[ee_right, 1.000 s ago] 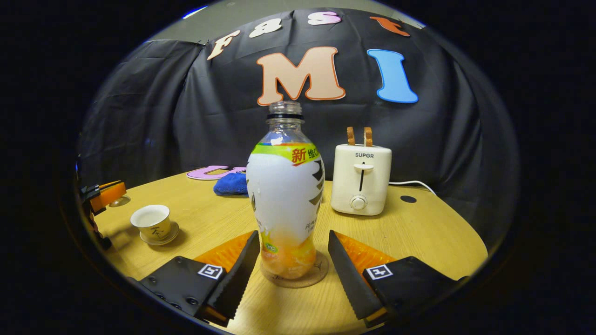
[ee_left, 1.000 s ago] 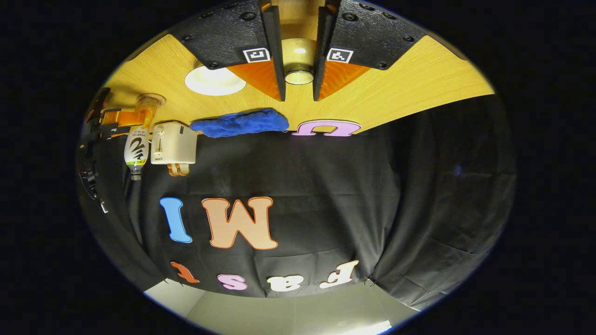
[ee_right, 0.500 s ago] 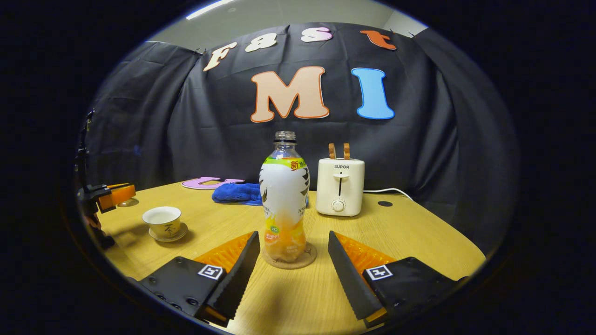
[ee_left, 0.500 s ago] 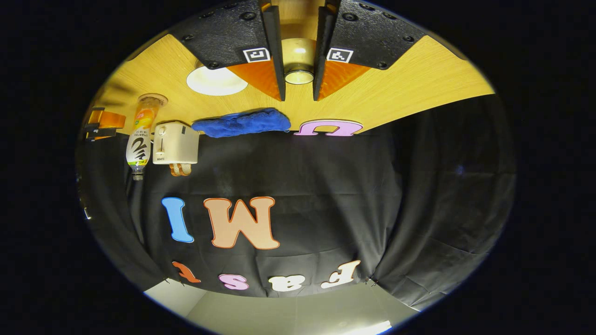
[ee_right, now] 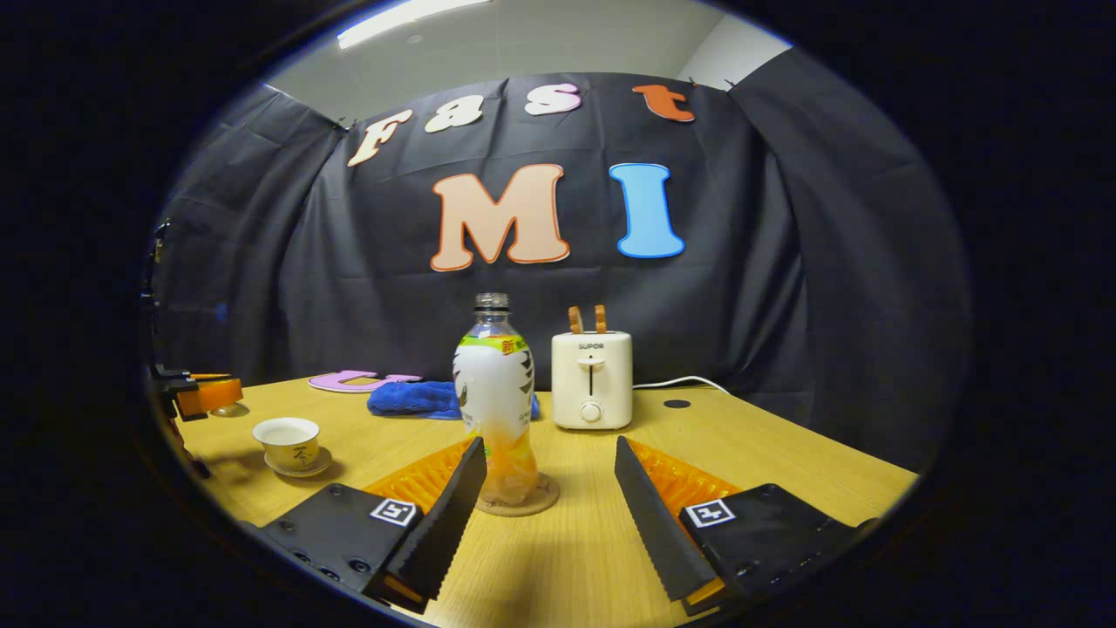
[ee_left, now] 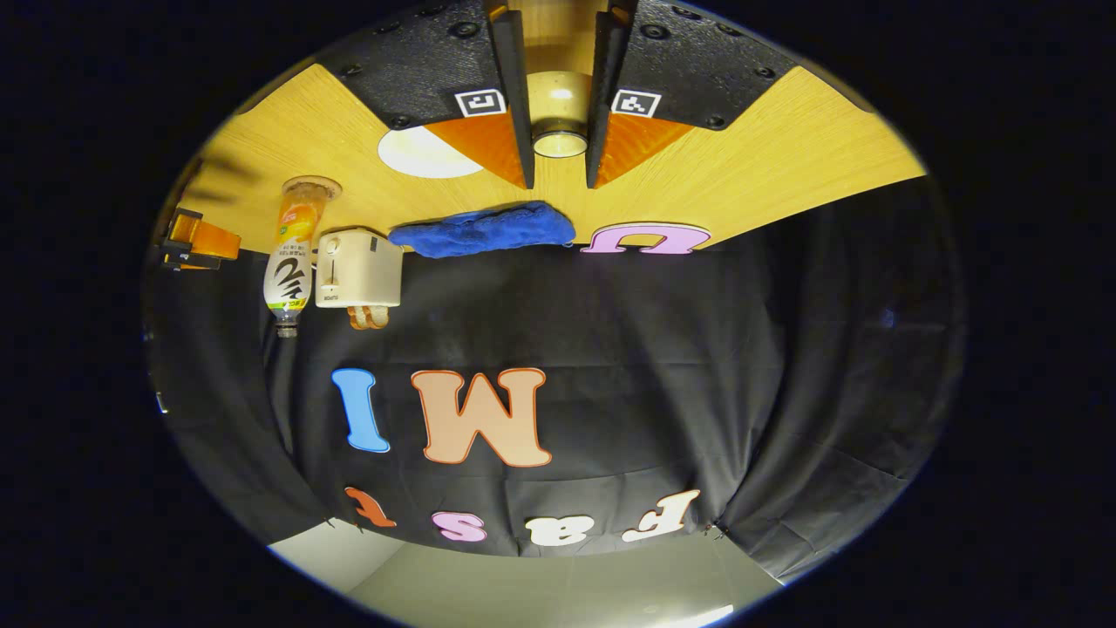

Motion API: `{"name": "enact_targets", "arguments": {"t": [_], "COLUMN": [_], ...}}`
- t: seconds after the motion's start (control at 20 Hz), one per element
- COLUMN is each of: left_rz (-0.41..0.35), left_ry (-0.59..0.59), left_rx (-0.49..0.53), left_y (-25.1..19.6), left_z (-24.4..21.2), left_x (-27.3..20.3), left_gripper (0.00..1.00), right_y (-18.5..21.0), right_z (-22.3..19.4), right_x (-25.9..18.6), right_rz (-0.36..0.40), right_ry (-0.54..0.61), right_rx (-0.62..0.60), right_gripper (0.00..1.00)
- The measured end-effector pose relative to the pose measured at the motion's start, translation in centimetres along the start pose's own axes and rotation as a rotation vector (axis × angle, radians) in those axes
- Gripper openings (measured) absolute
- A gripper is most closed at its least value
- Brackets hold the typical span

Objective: Open the teacup lid with one hand, grasp the water bottle and pour water into the teacup with the other hand; after pouring, place the water bottle on the coaster and then close the teacup lid.

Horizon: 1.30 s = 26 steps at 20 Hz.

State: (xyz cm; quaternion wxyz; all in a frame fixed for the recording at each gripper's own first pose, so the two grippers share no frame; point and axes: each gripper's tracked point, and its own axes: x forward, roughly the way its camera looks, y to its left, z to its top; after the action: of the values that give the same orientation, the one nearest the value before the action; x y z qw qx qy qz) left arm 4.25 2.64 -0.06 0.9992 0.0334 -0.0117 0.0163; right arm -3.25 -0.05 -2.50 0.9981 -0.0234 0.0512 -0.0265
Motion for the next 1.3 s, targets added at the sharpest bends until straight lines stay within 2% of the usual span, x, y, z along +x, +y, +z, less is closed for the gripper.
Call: {"name": "enact_targets", "arguments": {"t": [0.05,0.15,0.3,0.35,0.4,0.5,0.75,0.8,0.85,0.95,1.0,1.05,1.1,1.15,1.2,1.25,1.3], "left_rz": [-0.020,-0.073,-0.147,-0.176,-0.210,-0.261,-0.295,-0.298,-0.301,-0.312,-0.318,-0.322,-0.324,-0.325,-0.323,-0.321,-0.320], "left_ry": [0.002,0.001,0.002,0.000,-0.001,-0.001,0.018,0.031,0.040,0.056,0.062,0.066,0.068,0.075,0.084,0.095,0.106], "left_rx": [0.000,-0.002,-0.003,-0.005,-0.005,-0.006,0.003,0.009,0.015,0.025,0.029,0.032,0.034,0.038,0.044,0.050,0.056], "left_y": [-0.6,-1.9,-3.8,-4.5,-5.3,-6.5,-7.6,-7.8,-7.9,-8.3,-8.5,-8.7,-8.8,-9.0,-9.0,-9.1,-9.2], "left_z": [0.0,0.0,0.0,0.1,0.0,0.0,-0.3,-0.5,-0.6,-0.9,-0.9,-0.9,-1.1,-1.2,-1.3,-1.5,-1.6], "left_x": [0.2,0.5,1.2,1.5,1.6,2.0,3.0,3.2,3.3,3.5,3.6,3.8,4.0,4.2,4.3,4.4,4.4], "left_gripper": [0.29,0.29,0.29,0.30,0.29,0.29,0.29,0.29,0.29,0.29,0.29,0.29,0.29,0.29,0.29,0.30,0.30], "right_y": [0.2,-0.1,-0.1,-0.2,-0.2,-0.2,-0.2,-0.2,-0.2,-0.2,-0.3,-0.3,-0.2,-0.2,-0.1,-0.1,-0.1], "right_z": [0.1,0.2,0.1,0.1,0.2,0.1,0.2,0.2,0.2,0.2,0.2,0.2,0.2,0.2,0.1,0.2,0.2], "right_x": [-0.1,-0.1,-0.2,-0.2,-0.1,-0.1,-0.2,-0.2,-0.2,-0.2,-0.2,-0.1,-0.2,-0.1,-0.1,-0.1,-0.1], "right_rz": [0.005,-0.002,-0.006,-0.006,-0.006,-0.007,-0.008,-0.008,-0.008,-0.008,-0.008,-0.008,-0.007,-0.004,0.000,0.003,0.005], "right_ry": [-0.001,-0.002,-0.001,-0.001,-0.002,-0.001,0.000,0.000,0.000,0.000,0.001,0.001,0.001,0.001,0.001,0.001,0.002], "right_rx": [0.000,0.000,0.000,0.000,-0.001,0.000,0.000,0.000,0.000,0.000,0.000,0.000,0.000,0.001,0.000,0.001,0.001], "right_gripper": [0.95,0.90,0.90,0.95,0.90,0.90,0.90,0.94,0.90,0.90,0.94,0.94,0.90,0.94,0.94,0.90,0.94]}}
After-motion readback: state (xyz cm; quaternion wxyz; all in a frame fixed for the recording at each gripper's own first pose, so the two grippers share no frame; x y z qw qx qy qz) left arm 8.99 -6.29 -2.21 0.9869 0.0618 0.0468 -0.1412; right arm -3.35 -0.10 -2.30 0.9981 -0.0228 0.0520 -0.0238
